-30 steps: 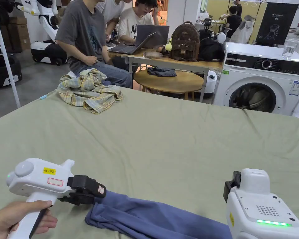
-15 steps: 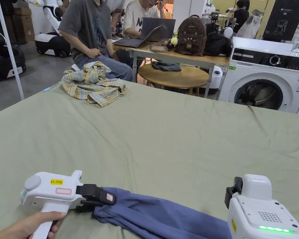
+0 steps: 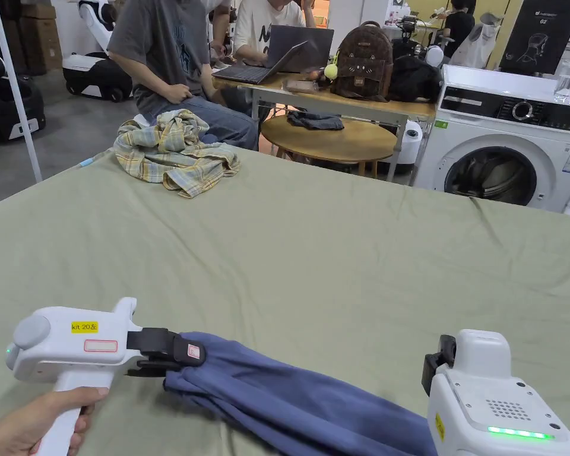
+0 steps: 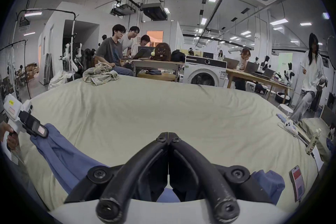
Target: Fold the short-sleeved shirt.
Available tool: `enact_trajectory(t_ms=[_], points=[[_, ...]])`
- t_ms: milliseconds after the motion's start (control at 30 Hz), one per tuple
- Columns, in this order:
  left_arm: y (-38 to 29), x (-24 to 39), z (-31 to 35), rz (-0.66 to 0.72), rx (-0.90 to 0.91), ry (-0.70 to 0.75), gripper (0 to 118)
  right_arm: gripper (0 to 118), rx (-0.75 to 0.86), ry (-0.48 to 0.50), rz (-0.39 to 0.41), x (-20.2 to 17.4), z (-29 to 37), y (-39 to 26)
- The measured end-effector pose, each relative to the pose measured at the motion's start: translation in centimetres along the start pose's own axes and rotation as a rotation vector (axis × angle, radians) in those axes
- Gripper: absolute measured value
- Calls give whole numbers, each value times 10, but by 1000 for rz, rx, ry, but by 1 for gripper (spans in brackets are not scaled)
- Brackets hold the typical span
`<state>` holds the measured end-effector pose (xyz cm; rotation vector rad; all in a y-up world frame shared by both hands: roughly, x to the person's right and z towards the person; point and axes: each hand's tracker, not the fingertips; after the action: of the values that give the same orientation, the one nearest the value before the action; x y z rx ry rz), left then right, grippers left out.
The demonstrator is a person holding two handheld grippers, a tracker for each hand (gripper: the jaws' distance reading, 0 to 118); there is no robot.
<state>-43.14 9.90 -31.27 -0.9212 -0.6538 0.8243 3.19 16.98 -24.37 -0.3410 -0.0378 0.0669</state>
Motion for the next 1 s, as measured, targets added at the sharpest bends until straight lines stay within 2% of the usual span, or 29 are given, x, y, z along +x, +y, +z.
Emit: enact_trajectory(t_ms=[267, 500, 700, 800, 900, 1000], points=[[8, 24, 50, -7, 62, 19, 6, 0, 7, 5, -10, 2, 0, 5], [11, 53, 41, -18, 11, 50, 6, 0, 13, 11, -19, 7, 1, 11], [3, 105, 5, -34, -79, -107, 6, 0, 24, -4, -21, 16, 9, 14], [-7, 135, -25, -44, -120, -137, 6, 0, 26, -10, -26, 23, 13, 14], [-18, 156, -64, -45, -159, -126, 6, 0, 26, -19, -31, 30, 14, 13], [-28, 163, -110, -68, -208, -41, 6, 0, 20, -37, -33, 38, 16, 11]])
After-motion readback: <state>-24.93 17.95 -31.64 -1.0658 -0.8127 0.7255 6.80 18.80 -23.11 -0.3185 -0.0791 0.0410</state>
